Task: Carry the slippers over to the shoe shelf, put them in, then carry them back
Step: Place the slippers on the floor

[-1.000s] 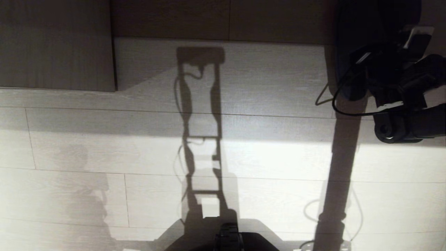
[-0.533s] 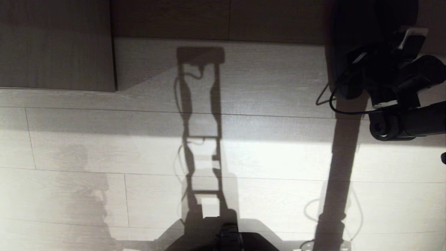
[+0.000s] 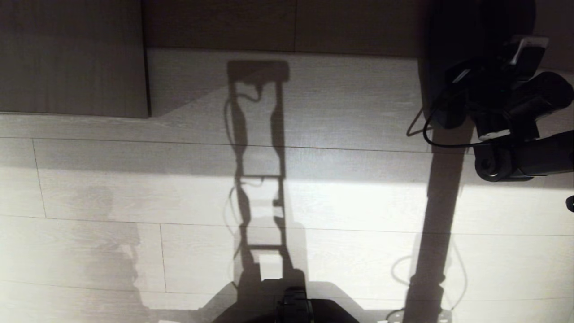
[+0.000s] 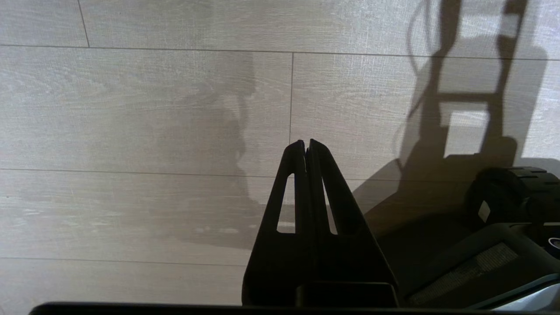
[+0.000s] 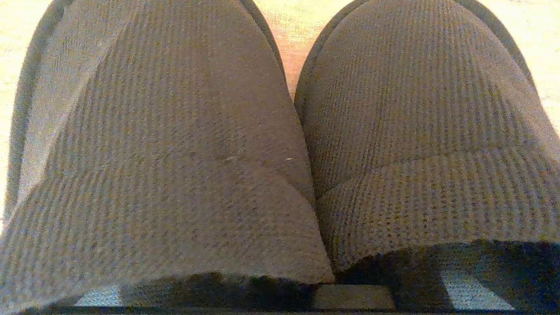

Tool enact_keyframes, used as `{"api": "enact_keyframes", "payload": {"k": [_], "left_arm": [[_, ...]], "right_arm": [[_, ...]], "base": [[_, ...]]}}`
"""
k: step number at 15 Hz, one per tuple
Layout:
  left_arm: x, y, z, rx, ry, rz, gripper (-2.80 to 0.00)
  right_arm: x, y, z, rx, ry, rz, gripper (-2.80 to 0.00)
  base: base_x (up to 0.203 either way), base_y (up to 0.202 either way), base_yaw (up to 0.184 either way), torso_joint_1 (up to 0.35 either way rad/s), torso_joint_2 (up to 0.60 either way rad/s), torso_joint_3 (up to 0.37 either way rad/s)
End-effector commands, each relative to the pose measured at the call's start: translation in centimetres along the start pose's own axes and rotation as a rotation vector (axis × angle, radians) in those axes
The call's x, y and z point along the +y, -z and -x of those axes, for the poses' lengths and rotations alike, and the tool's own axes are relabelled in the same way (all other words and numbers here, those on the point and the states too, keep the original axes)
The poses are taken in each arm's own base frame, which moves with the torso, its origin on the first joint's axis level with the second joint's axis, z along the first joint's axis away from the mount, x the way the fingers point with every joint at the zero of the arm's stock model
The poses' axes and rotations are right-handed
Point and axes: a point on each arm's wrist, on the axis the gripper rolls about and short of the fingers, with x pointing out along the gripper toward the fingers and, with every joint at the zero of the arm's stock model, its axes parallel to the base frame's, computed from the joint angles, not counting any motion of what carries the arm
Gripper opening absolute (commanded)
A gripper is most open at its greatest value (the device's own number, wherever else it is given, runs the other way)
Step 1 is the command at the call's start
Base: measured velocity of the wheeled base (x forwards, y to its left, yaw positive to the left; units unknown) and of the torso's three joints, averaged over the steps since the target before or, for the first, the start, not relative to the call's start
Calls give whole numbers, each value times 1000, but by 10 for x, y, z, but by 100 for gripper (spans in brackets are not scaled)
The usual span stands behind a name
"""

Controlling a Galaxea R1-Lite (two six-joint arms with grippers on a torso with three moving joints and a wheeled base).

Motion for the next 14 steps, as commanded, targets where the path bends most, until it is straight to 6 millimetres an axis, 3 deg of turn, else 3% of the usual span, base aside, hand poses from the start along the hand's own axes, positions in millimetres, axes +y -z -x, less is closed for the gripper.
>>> {"api": "enact_keyframes", "payload": {"k": [1,2,14], "left_arm": [[0,0,0,-1,-1,0,-280],[0,0,0,-1,-1,0,-280],[0,0,0,-1,-1,0,-280]], "right_arm": [[0,-3,0,-10,1,1,-227],[0,-3,0,-6,0,-2,0],[-2,-16,7,56,0,-13,0]], "base": [[0,0,0,0,0,0],[0,0,0,0,0,0],[0,0,0,0,0,0]]}}
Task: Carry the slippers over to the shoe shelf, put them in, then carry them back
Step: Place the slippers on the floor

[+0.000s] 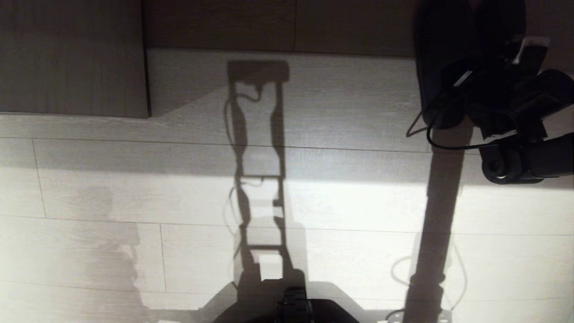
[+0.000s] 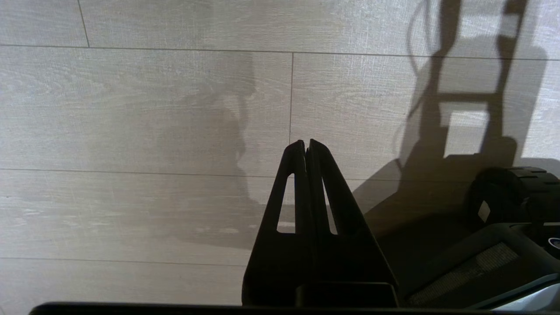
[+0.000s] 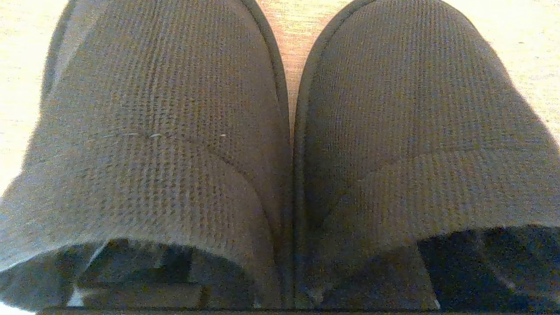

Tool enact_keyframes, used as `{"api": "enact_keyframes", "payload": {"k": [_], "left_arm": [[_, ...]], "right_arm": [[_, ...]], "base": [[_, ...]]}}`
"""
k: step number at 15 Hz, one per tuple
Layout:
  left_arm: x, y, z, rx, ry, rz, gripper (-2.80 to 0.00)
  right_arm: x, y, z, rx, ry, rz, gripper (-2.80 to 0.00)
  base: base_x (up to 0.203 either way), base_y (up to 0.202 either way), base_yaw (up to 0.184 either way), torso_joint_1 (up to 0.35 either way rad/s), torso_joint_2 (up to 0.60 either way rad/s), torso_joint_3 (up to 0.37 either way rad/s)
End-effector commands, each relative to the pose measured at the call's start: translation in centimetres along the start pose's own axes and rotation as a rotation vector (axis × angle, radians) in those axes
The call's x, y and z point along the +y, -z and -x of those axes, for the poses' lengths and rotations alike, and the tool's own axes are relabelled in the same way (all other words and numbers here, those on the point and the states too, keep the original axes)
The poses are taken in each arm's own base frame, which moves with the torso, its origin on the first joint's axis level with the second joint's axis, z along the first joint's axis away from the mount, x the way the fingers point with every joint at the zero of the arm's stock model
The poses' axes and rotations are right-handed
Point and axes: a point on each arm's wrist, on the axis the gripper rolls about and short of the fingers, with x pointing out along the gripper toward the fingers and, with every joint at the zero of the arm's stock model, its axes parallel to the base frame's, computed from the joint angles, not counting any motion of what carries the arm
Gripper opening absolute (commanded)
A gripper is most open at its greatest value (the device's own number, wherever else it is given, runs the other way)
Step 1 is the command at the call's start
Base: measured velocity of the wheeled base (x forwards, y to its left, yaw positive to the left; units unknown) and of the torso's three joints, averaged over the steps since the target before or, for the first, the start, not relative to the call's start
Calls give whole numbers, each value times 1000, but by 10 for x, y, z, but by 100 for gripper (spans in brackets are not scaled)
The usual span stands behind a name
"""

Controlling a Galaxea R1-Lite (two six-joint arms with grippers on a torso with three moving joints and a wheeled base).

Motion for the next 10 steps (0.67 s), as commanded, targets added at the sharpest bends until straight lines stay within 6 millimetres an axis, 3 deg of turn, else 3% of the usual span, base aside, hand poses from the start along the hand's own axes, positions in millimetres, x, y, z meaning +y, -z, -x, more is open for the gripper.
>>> {"api": "enact_keyframes", "payload": {"k": [1,5,10], "left_arm": [[0,0,0,-1,-1,0,-280],[0,0,0,-1,-1,0,-280],[0,0,0,-1,-1,0,-280]], "right_arm": [[-1,-14,3,-14,2,0,0],[-3,-35,16,3,0,-4,0],[-4,-39,42,92,-11,-6,0]], "base": [[0,0,0,0,0,0],[0,0,0,0,0,0],[0,0,0,0,0,0]]}}
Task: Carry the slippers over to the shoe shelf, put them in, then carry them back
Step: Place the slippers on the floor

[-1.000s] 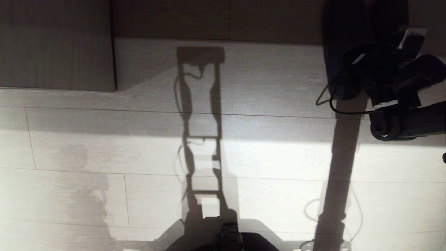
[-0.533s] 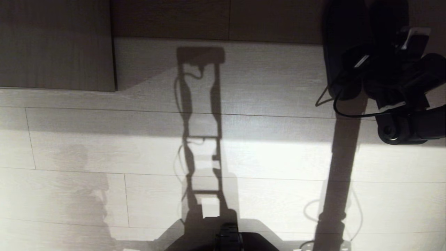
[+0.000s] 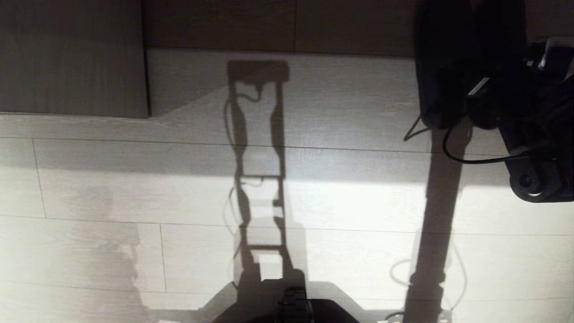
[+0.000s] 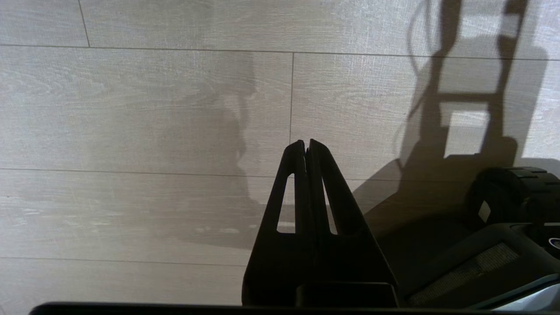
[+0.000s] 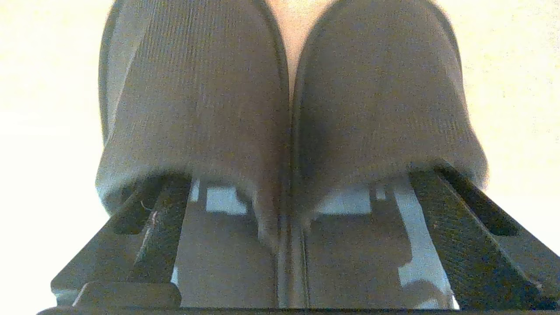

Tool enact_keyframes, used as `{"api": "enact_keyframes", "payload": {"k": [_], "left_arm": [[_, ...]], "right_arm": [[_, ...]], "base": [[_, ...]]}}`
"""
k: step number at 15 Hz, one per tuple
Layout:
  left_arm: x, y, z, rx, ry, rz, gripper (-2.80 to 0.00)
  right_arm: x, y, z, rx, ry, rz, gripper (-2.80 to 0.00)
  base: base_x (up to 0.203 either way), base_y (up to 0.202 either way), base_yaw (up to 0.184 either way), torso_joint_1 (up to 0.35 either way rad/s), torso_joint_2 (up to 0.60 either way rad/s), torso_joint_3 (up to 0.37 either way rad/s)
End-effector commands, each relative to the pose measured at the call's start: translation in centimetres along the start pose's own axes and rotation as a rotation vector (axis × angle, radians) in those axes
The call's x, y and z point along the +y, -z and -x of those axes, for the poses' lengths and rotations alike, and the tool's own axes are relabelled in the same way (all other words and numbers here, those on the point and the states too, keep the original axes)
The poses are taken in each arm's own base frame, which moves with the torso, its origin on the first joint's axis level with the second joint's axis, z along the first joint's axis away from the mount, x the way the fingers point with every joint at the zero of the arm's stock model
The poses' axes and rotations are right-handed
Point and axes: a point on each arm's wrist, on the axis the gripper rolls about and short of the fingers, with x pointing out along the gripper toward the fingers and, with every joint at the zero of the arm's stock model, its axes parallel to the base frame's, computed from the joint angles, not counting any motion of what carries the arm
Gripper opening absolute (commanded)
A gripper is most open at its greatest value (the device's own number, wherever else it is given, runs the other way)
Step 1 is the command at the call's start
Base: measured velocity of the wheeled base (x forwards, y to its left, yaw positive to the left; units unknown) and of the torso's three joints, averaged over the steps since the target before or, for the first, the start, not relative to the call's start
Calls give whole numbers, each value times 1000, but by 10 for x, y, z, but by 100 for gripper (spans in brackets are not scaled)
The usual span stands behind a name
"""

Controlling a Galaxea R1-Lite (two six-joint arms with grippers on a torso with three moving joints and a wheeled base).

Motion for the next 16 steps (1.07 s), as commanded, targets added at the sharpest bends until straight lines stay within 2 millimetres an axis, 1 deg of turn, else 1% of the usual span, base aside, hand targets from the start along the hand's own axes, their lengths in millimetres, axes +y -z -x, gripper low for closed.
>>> {"api": "enact_keyframes", "payload": {"k": [1,3,5,7,9,11,14,16], "left_arm": [[0,0,0,-1,-1,0,-280],[0,0,0,-1,-1,0,-280],[0,0,0,-1,-1,0,-280],[0,0,0,-1,-1,0,-280],[0,0,0,-1,-1,0,-280],[0,0,0,-1,-1,0,-280],[0,0,0,-1,-1,0,-280],[0,0,0,-1,-1,0,-280]], "right_arm": [[-1,-7,9,9,0,2,0],[-2,-13,18,27,-2,-4,0],[-2,-16,23,35,-1,-4,0],[-3,-15,32,65,-4,-3,0],[-3,-16,47,111,-7,-2,0],[-3,-21,60,133,-17,-2,0],[-4,-29,87,185,-30,-3,0],[-5,-35,98,198,-32,-4,0]], "base": [[0,0,0,0,0,0],[0,0,0,0,0,0],[0,0,0,0,0,0],[0,0,0,0,0,0],[0,0,0,0,0,0],[0,0,0,0,0,0],[0,0,0,0,0,0],[0,0,0,0,0,0]]}}
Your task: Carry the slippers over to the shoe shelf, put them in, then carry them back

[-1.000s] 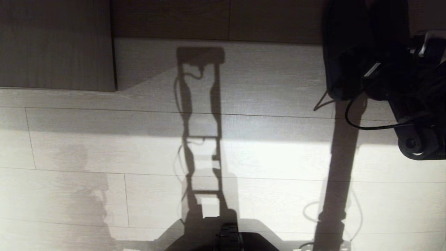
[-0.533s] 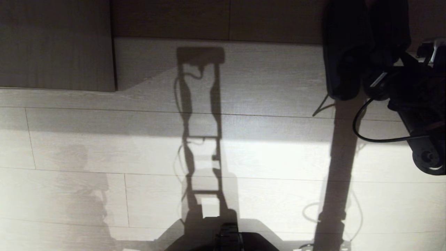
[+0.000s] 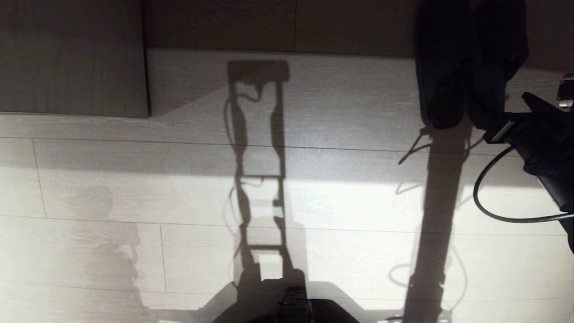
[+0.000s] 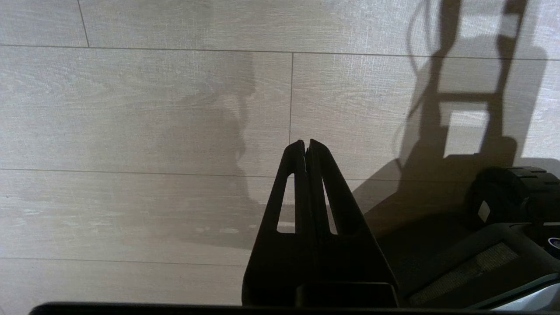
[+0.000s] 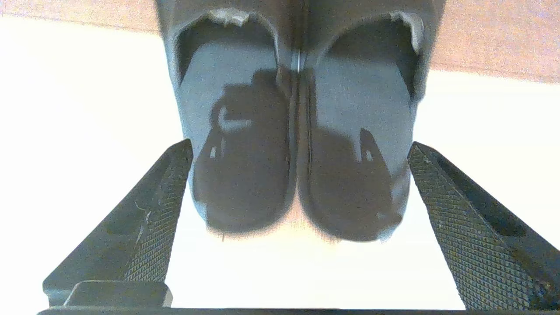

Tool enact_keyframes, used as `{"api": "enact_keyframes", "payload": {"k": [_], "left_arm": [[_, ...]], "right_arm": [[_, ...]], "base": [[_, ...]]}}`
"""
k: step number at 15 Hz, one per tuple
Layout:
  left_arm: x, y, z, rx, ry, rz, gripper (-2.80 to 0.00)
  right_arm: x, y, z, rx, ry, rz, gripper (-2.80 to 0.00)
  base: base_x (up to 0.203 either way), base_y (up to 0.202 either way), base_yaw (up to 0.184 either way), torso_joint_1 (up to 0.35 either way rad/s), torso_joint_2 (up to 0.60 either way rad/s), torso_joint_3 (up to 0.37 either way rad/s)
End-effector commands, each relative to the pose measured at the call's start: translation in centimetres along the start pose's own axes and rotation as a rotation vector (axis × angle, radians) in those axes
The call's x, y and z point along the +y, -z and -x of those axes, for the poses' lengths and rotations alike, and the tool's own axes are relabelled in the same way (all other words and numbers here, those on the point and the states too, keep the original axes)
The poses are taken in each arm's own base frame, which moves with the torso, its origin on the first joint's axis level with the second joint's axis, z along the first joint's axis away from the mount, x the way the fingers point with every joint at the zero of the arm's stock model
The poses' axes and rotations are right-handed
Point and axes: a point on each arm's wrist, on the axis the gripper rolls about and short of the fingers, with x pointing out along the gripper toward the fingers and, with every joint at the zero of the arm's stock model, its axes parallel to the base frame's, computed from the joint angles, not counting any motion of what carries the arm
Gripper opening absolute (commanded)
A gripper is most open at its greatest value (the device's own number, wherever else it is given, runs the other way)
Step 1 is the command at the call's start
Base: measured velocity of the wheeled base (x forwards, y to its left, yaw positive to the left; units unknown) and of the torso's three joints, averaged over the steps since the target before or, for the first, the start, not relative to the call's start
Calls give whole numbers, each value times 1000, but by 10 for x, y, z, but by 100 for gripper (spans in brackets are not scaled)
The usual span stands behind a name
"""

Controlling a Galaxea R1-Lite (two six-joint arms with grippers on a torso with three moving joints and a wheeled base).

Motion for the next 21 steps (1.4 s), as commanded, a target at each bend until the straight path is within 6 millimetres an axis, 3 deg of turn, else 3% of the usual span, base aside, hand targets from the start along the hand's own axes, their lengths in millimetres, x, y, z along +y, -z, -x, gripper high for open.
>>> {"api": "enact_keyframes", "payload": {"k": [1,4,5,7,10,12,16,21], "left_arm": [[0,0,0,-1,-1,0,-280],[0,0,0,-1,-1,0,-280],[0,0,0,-1,-1,0,-280],[0,0,0,-1,-1,0,-280],[0,0,0,-1,-1,0,-280],[0,0,0,-1,-1,0,-280],[0,0,0,-1,-1,0,-280],[0,0,0,-1,-1,0,-280]], "right_arm": [[-1,-16,20,-30,2,0,0],[-1,-21,50,-4,0,6,0],[-1,-19,59,23,-2,10,-280],[-1,-18,83,74,-7,28,-280],[0,-16,98,122,-10,43,-280],[-1,-26,132,123,-4,56,-280],[-2,-20,197,177,-1,78,-280],[-2,-16,255,211,-6,89,-280]], "base": [[0,0,0,0,0,0],[0,0,0,0,0,0],[0,0,0,0,0,0],[0,0,0,0,0,0],[0,0,0,0,0,0],[0,0,0,0,0,0],[0,0,0,0,0,0],[0,0,0,0,0,0]]}}
